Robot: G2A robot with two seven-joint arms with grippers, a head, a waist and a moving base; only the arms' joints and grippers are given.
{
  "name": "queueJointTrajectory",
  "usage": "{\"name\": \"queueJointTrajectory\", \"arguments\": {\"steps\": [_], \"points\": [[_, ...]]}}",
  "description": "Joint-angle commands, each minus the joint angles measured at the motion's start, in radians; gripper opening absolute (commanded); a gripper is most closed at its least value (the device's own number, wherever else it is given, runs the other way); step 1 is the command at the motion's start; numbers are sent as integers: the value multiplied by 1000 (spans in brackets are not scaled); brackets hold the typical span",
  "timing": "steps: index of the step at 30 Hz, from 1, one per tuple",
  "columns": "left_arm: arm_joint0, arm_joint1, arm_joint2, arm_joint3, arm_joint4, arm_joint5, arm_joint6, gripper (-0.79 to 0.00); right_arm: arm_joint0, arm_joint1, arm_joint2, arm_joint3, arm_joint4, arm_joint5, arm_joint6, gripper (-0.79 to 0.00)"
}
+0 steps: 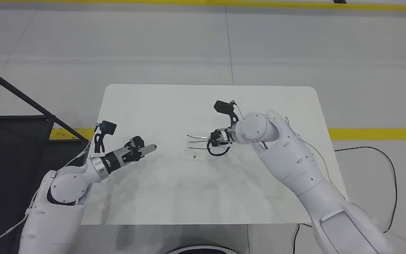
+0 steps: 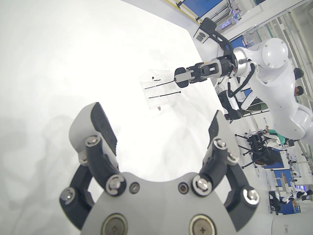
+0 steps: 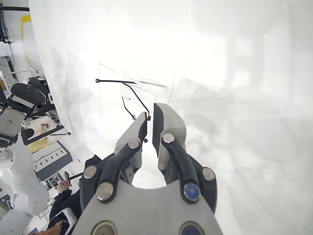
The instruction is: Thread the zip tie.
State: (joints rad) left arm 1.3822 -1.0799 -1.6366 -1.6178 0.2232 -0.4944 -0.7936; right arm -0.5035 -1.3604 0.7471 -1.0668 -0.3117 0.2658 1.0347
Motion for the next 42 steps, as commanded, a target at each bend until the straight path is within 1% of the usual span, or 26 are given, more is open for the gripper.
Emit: {"name": "queueJointTrajectory", "arguments": {"steps": [1,6,8,10,11,17,22,28,31,36,39,42], "points": [[0,0,0,0,0,0,0,0,3,-3,-3,5,-1,0,1,-671],[0,0,0,0,0,0,0,0,10,-10,-7,17,-3,-2,3,-683],[0,0,0,0,0,0,0,0,13,-12,-8,22,-2,-2,5,-720],[0,0,0,0,0,0,0,0,15,-14,-8,25,-3,-4,5,-776],[0,0,0,0,0,0,0,0,15,-15,-7,26,-3,-4,5,-785],[0,0,0,0,0,0,0,0,4,-11,6,4,-17,2,4,-785],[0,0,0,0,0,0,0,0,-31,6,41,-66,-48,21,-4,-785],[0,0,0,0,0,0,0,0,-113,45,112,-235,-121,62,13,-785],[4,1,6,-11,11,-2,10,0,-165,69,151,-354,-180,54,47,-785],[-20,14,12,-10,-10,-88,-101,0,-263,110,198,-579,-334,10,118,-785],[-37,22,20,-12,-12,-165,-161,0,-310,126,197,-694,-432,-16,167,-785],[-56,29,45,-18,-32,-216,-212,0,-343,135,179,-782,-522,-18,199,-785]]}}
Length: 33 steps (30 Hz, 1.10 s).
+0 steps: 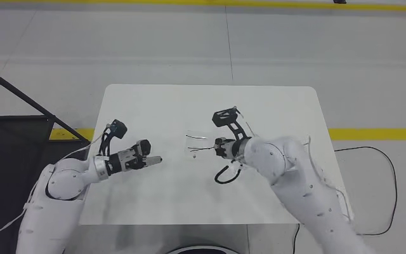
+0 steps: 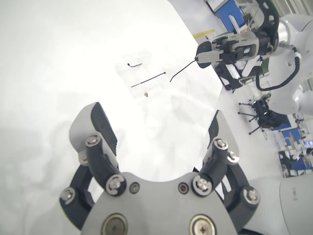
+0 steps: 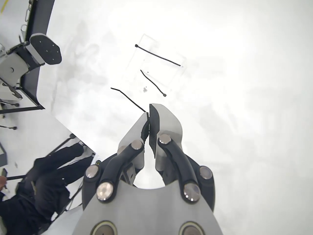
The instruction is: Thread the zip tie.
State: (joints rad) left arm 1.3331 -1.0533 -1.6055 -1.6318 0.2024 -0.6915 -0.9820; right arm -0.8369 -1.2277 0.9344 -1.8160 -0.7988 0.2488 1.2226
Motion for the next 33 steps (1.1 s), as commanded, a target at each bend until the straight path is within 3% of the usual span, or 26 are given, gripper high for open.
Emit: {"name": "queueJointTrajectory", "arguments": {"steps": [1,6,17,23,27,33], "points": [[-14,5,27,-8,-27,-38,-52,0,-15,3,-15,-55,-56,0,22,-785],[-35,23,79,-47,-23,-61,-86,0,-14,0,-57,-114,-120,0,68,-785],[-35,23,79,-47,-23,-61,-86,0,-14,0,-57,-114,-120,0,68,-785],[-56,33,123,-58,2,-102,-45,0,-43,7,-69,-160,-155,-130,36,-785],[-106,63,207,-41,-58,-134,-13,0,-52,13,-67,-224,-164,-189,94,-785],[-198,151,354,0,-90,-215,68,0,-30,12,-67,-255,-49,-311,157,-785]]}}
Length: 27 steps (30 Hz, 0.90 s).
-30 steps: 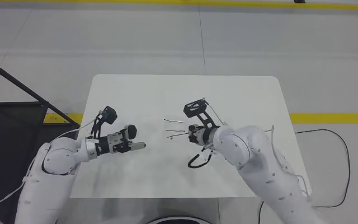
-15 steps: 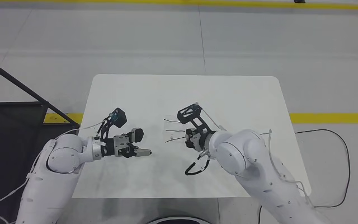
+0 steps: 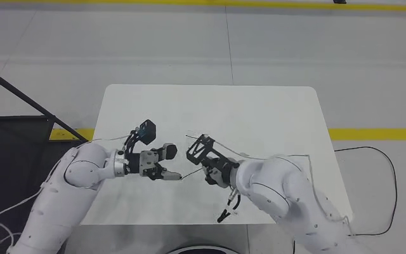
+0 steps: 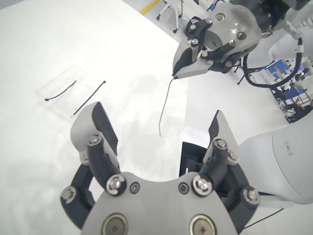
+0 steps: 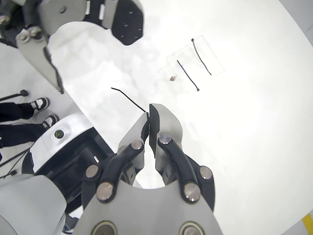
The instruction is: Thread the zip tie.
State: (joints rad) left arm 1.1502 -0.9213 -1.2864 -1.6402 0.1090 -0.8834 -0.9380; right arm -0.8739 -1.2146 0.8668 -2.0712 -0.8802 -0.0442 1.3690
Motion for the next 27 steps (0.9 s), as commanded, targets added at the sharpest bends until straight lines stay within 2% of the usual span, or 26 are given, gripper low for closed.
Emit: {"name": "queueJointTrajectory", "arguments": {"steps": [1,4,16,20,25,26,27], "points": [[-27,35,62,14,9,-40,41,0,16,-2,0,1,66,-33,19,-785],[-53,75,115,35,20,-86,87,0,45,-6,0,14,134,-56,39,-785],[-53,75,115,35,20,-86,87,0,46,-7,1,23,152,-58,27,-785],[-52,71,132,3,44,-51,113,0,32,-5,-6,27,114,-53,-6,-785],[-71,68,159,14,21,-62,114,0,55,-11,-24,40,101,-19,2,-785],[-76,68,164,18,19,-62,112,-71,62,-13,-28,45,100,-9,1,-785],[-80,67,168,22,17,-61,111,-215,69,-15,-33,50,101,-2,1,-785]]}}
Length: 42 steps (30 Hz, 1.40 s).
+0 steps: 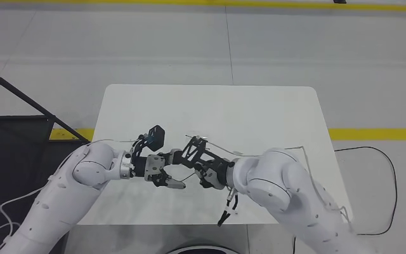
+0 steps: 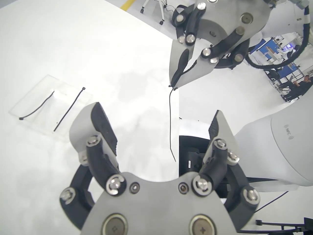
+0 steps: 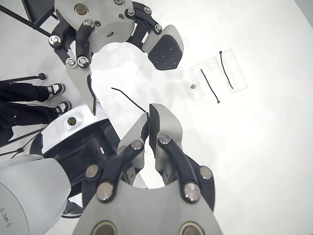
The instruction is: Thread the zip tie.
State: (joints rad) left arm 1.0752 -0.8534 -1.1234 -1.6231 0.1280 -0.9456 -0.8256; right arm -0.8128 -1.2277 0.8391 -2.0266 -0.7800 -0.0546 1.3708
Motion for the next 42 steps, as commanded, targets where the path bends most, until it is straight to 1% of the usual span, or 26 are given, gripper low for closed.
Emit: {"name": "queueJointTrajectory", "arguments": {"steps": [1,2,4,9,12,23,26,29,33,40,41,42], "points": [[-9,-1,9,8,-2,1,-3,-286,15,-4,-10,10,1,13,-1,-785],[-13,-1,13,11,-3,2,-4,-339,21,-6,-14,14,3,15,0,-785],[-19,-2,20,16,-2,2,-6,-394,31,-9,-22,23,8,18,-1,-785],[-30,-3,32,23,7,3,6,-449,56,-16,-37,40,19,24,4,-785],[-36,-4,39,26,8,0,12,-465,65,-19,-46,45,18,29,6,-785],[-50,-7,57,39,19,-1,40,-563,88,-28,-66,59,19,39,14,-785],[-53,-7,61,41,20,-3,41,-622,91,-30,-69,61,17,42,16,-785],[-56,-7,66,42,22,-2,42,-711,94,-32,-70,64,19,43,17,-785],[-60,-7,69,46,24,-2,46,-782,98,-33,-72,67,17,45,17,-785],[-64,-6,74,50,26,-7,51,-785,101,-36,-74,71,17,47,18,-785],[-65,-6,75,51,26,-8,52,-785,101,-37,-73,72,19,49,17,-779],[-65,-6,75,52,26,-8,53,-785,102,-37,-72,73,19,51,18,-563]]}}
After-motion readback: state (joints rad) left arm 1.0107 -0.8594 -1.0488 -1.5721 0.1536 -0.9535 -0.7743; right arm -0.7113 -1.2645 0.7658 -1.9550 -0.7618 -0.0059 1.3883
